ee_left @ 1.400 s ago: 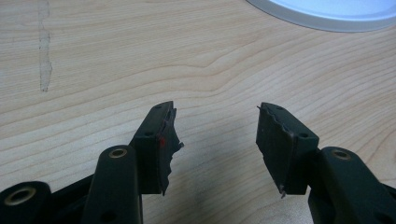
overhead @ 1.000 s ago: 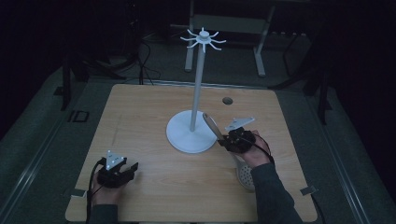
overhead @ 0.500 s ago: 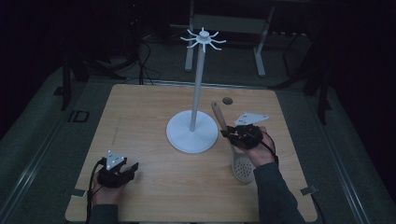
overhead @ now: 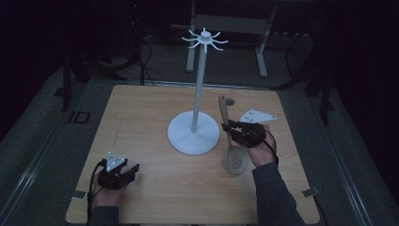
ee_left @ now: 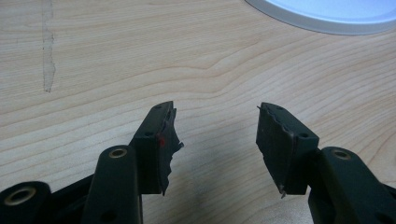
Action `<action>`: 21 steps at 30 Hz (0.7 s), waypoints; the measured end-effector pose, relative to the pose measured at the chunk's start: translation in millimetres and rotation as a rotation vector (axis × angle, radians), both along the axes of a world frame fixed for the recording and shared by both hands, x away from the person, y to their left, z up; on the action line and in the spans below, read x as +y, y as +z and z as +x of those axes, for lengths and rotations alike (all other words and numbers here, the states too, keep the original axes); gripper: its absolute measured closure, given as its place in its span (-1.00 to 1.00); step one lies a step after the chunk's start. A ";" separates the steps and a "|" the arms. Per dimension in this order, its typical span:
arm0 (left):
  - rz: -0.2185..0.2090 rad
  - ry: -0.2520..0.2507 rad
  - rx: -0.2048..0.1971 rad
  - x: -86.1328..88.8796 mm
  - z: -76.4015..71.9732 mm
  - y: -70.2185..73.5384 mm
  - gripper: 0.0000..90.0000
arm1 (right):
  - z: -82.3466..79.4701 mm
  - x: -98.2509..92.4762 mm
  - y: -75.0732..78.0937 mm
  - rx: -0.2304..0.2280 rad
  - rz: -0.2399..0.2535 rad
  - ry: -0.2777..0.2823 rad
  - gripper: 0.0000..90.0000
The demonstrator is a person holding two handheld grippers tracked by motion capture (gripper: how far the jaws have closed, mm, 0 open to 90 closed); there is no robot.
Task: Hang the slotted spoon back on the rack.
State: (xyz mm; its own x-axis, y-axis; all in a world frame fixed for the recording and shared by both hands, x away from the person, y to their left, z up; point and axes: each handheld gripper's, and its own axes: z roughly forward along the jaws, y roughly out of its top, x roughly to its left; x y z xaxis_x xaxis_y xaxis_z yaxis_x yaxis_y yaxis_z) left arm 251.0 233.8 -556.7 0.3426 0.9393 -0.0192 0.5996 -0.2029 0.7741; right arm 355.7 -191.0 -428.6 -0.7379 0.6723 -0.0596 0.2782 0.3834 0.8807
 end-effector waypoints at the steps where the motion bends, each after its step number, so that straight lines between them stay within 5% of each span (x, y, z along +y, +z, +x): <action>1: -0.002 0.001 -0.001 0.0 0.0 0.0 0.05 | 0.0 0.7 0.6 -0.006 0.007 -0.003 0.66; 21: -0.008 0.005 -0.005 0.4 0.1 0.1 0.05 | 0.6 13.0 15.0 -0.049 0.060 -0.017 0.66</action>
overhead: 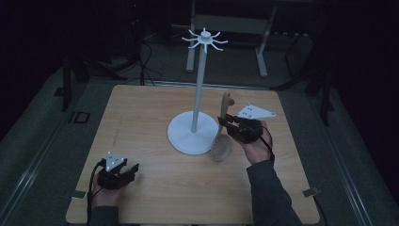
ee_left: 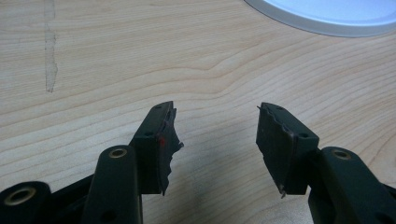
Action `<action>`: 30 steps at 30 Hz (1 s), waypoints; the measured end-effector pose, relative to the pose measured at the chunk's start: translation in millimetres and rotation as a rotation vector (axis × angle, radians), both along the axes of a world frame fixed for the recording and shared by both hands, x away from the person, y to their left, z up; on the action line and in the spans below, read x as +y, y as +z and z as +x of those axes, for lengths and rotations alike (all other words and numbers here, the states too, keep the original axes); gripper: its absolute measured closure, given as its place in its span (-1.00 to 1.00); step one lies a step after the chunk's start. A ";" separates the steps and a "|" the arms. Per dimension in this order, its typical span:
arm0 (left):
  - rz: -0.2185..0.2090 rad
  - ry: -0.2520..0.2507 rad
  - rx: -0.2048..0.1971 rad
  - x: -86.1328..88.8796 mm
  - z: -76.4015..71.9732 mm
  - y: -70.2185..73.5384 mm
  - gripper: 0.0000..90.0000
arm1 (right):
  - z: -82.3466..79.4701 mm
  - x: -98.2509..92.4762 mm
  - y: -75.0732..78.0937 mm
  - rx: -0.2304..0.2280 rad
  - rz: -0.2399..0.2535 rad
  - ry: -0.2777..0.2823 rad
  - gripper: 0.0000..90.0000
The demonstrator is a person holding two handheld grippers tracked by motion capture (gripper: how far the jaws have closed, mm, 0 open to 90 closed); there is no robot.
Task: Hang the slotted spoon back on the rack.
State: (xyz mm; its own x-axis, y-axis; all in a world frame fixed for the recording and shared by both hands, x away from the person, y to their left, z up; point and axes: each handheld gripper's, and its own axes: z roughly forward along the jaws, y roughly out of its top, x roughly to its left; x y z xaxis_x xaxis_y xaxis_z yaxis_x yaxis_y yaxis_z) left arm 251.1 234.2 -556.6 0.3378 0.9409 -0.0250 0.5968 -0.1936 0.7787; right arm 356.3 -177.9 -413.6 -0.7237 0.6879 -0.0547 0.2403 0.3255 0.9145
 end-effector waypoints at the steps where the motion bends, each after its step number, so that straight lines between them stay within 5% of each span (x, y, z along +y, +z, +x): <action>1: 0.001 -0.001 0.001 0.0 0.0 0.1 0.05 | 0.4 0.5 0.4 -0.001 0.000 0.000 0.66; 30: 0.001 -0.002 0.001 -0.7 0.3 -0.1 0.05 | 8.8 4.2 29.9 -0.040 0.053 -0.033 0.66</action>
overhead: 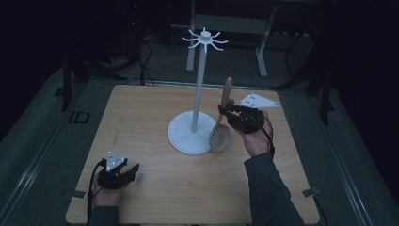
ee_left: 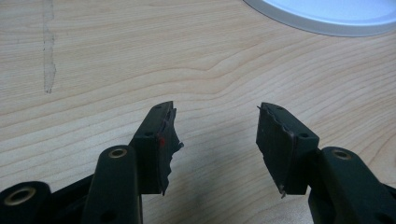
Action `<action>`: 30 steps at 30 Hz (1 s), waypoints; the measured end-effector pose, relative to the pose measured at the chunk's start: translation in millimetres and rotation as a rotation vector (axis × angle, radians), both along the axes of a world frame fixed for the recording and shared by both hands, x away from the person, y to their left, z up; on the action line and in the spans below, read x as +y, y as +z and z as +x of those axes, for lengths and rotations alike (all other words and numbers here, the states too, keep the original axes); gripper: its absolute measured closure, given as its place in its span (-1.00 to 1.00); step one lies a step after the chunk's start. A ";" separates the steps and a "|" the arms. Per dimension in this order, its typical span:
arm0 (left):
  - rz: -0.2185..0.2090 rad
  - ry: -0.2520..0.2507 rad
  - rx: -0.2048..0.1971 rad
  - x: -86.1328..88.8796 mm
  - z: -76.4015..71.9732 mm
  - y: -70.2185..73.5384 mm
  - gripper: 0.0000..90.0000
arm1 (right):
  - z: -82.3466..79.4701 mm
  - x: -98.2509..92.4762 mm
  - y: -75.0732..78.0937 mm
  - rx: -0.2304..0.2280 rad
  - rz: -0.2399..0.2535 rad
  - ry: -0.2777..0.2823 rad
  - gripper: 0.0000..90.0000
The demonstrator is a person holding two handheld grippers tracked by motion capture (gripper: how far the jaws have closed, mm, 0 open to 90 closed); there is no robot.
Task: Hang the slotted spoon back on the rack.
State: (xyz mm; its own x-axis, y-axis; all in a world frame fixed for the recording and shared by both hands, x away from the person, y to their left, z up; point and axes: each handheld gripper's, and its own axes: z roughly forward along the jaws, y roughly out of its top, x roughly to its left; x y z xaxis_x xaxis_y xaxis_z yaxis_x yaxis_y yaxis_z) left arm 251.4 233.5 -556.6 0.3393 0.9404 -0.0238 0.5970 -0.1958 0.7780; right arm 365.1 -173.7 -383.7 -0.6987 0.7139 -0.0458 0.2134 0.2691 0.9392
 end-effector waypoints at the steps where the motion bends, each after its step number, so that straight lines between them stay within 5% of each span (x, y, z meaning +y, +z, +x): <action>1: 0.000 0.000 0.000 -0.1 0.0 0.0 0.05 | 0.2 0.3 1.4 -0.002 0.001 -0.002 0.66; 30: -0.002 0.002 -0.006 0.6 0.1 0.6 0.05 | 4.6 9.4 33.7 -0.043 0.059 -0.010 0.65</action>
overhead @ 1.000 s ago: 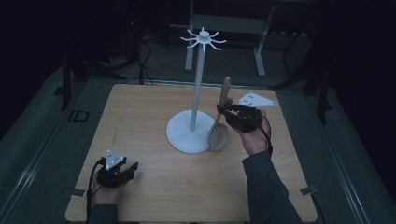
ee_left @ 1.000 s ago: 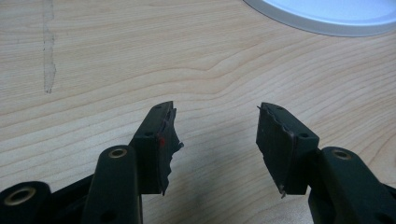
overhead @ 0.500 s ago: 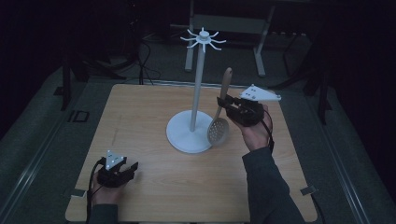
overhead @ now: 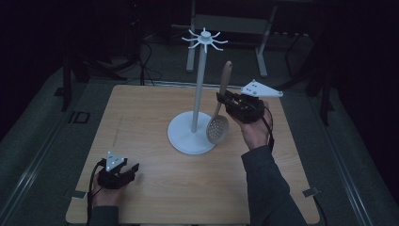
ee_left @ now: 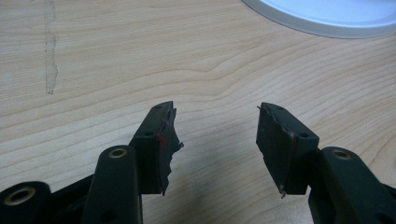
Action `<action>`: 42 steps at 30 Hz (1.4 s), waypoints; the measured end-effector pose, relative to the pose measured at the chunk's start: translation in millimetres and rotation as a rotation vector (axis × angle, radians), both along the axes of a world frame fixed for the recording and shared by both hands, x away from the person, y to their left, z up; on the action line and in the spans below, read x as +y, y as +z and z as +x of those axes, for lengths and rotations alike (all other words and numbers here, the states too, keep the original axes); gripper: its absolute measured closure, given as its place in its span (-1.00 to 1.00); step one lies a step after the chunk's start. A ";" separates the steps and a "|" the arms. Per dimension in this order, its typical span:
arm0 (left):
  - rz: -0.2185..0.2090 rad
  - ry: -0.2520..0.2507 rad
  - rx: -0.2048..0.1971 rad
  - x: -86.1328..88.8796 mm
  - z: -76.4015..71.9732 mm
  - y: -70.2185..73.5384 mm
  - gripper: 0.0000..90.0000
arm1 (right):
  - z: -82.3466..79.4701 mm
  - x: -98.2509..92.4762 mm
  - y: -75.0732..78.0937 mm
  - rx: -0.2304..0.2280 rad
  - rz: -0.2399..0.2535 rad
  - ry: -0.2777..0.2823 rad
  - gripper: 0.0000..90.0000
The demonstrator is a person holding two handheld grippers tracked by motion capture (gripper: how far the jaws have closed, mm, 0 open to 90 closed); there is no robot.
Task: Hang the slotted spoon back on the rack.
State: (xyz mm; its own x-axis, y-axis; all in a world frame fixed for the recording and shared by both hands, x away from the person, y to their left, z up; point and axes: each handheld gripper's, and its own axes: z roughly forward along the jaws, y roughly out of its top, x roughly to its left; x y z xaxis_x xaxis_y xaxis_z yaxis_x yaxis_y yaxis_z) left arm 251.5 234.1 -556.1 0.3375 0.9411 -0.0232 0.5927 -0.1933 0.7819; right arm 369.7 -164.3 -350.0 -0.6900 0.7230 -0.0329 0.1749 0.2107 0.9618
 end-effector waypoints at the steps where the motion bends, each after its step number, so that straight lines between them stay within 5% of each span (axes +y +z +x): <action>1: -0.001 0.000 0.000 0.1 0.0 0.0 0.05 | 0.6 0.8 1.3 -0.001 0.000 0.001 0.65; 18: 0.001 -0.001 0.001 -0.1 0.3 0.1 0.05 | 14.7 7.9 17.4 0.018 0.021 -0.023 0.65; 42: 0.000 0.002 0.004 1.0 -0.7 -0.4 0.04 | 30.3 20.7 24.8 0.059 -0.016 -0.011 0.65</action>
State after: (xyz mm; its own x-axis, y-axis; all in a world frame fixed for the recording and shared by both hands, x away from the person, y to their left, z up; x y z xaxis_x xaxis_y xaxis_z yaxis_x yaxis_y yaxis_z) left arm 250.8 235.0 -556.4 0.3354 0.9418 -0.0243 0.5959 -0.1921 0.7797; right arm 400.0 -143.7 -325.2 -0.6829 0.7305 -0.0040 0.2341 0.2241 0.9460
